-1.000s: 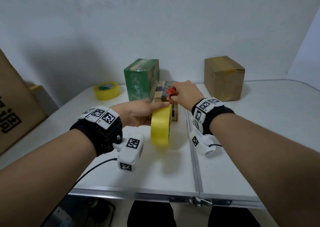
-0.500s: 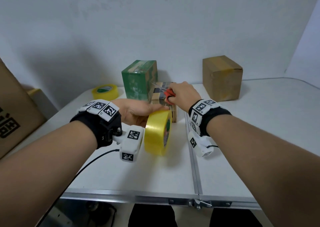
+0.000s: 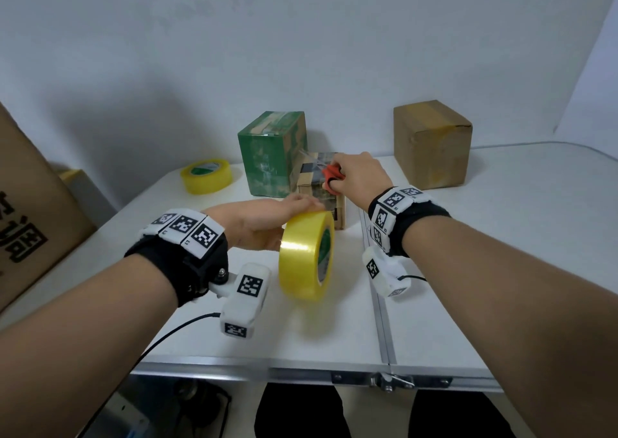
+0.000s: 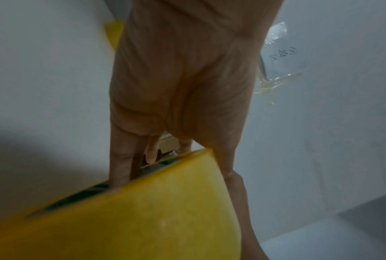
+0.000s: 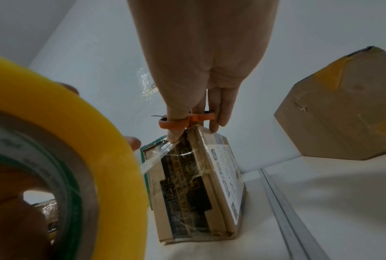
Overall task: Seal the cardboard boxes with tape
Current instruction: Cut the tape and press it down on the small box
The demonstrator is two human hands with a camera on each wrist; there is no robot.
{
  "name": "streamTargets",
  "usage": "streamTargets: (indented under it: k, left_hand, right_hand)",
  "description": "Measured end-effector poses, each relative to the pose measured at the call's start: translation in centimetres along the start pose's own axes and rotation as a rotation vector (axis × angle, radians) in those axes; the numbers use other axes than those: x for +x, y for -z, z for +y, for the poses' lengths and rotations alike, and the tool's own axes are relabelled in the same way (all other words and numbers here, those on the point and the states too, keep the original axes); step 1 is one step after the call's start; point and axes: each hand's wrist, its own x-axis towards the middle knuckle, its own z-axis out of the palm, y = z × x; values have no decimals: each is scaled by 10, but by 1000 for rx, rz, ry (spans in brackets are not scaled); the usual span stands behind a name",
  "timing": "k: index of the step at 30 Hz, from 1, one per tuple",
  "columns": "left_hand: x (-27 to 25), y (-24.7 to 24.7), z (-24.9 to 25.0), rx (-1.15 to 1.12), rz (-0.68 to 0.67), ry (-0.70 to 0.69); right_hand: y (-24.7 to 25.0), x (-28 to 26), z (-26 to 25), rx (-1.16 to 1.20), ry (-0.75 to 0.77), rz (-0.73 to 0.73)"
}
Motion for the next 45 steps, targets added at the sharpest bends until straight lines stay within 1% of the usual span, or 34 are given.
streamTargets:
  k: [2,5,8,9,11,12,13,14,15,16,17,18,20,22,23,25,27,29,31,38,43,45]
  left_hand:
    - [0,-2,-3,-47,-27,-1]
    - [1,-5,-5,-91,3,-26]
    - [1,-5,-6,-113,19,-34]
    - [2,-5,-7,-120,21,-33]
    - [4,-4,-9,-154,13,-32]
    - [4,-5,-10,-180,1,-34]
    - [4,-5,-11,-207,-11,-37]
    - [4,-5,-11,-233,-23,-38]
    - [4,-5,-12,-257,-34,-37]
    - [4,-6,-12,-278,-41,-35]
    - [4,-7,-13,-294,-43,-33]
    - [4,-7,-13,-308,-41,-33]
    - [3,-9,-14,-337,-36,-33]
    - [2,-10,-15,-344,-33,-41]
    - [2,-11,-15,-336,-29,-47]
    - [1,-11,-15,-325,-23,-53]
    - [1,-12,-15,-329,-22,-53]
    - [0,-12,-16,-335,-20,-52]
    - [0,-12,-16,-334,-20,-54]
    - [1,-11,-18,-312,-20,-76]
    - [2,-8,-18,-300,-17,-73]
    - [3,-7,-18,-303,-20,-72]
  right_hand:
    - [0,1,0,2,2,-4]
    - [-1,0,-1,33,-6,-14]
    - [2,0,3,205,-79,5]
    - [3,1,5,258,-114,35]
    - [12,0,8,366,-172,139]
    - [18,-2,8,480,-206,156]
    - [25,-4,9,614,-240,117]
    - [31,-7,10,714,-275,11]
    - [38,-11,11,760,-309,-147]
    - [44,-15,12,756,-347,-321]
    - [47,-19,15,733,-392,-466]
    - [48,-22,19,701,-429,-567]
    - [48,-26,28,654,-476,-689]
    - [50,-29,34,601,-465,-786]
    - [53,-32,33,573,-460,-812]
    - [61,-38,28,480,-453,-832]
    - [65,-44,24,362,-480,-833]
    - [63,-48,22,297,-520,-874]
    - [57,-48,21,306,-543,-891]
    - [40,-34,15,358,-513,-861]
    - [31,-22,5,271,-437,-852]
    - [31,-17,7,247,-429,-849]
